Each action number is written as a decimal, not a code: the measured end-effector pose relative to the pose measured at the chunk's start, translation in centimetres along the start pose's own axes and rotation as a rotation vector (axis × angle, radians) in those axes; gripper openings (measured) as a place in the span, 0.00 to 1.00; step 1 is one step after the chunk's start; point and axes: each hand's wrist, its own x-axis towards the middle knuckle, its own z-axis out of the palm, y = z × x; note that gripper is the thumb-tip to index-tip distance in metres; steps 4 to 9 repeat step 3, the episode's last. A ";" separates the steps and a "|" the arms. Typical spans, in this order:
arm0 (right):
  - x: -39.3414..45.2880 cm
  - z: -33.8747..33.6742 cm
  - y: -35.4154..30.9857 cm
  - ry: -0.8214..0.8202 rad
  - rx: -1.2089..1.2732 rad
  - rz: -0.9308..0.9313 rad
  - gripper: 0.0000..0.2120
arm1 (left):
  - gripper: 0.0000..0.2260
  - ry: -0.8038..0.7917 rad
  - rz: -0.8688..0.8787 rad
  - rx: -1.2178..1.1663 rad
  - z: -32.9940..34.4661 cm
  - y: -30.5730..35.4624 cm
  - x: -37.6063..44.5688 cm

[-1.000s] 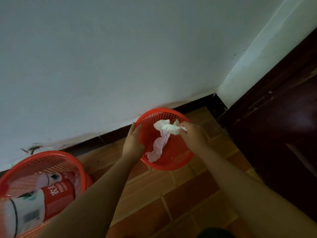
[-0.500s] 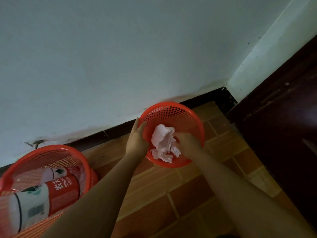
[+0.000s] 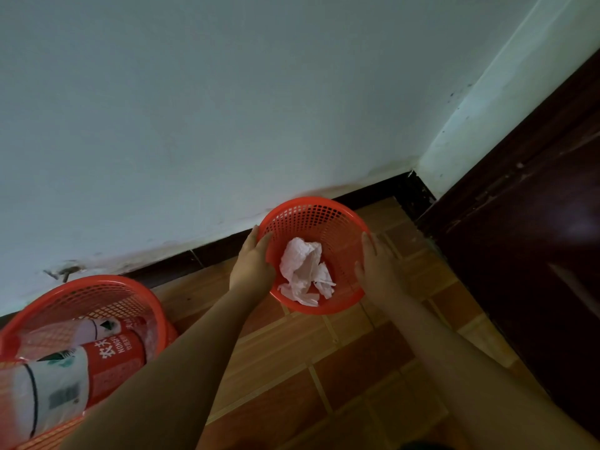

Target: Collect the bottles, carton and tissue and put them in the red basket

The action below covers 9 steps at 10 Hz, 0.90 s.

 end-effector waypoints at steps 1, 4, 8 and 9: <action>0.0 -0.3 -0.1 0.005 0.032 0.015 0.29 | 0.31 -0.016 0.008 0.070 -0.4 -0.1 0.4; 0.0 -1.4 0.0 -0.051 0.068 -0.001 0.28 | 0.29 0.002 0.035 0.135 -2.3 0.8 0.4; 0.0 -1.4 0.0 -0.051 0.068 -0.001 0.28 | 0.29 0.002 0.035 0.135 -2.3 0.8 0.4; 0.0 -1.4 0.0 -0.051 0.068 -0.001 0.28 | 0.29 0.002 0.035 0.135 -2.3 0.8 0.4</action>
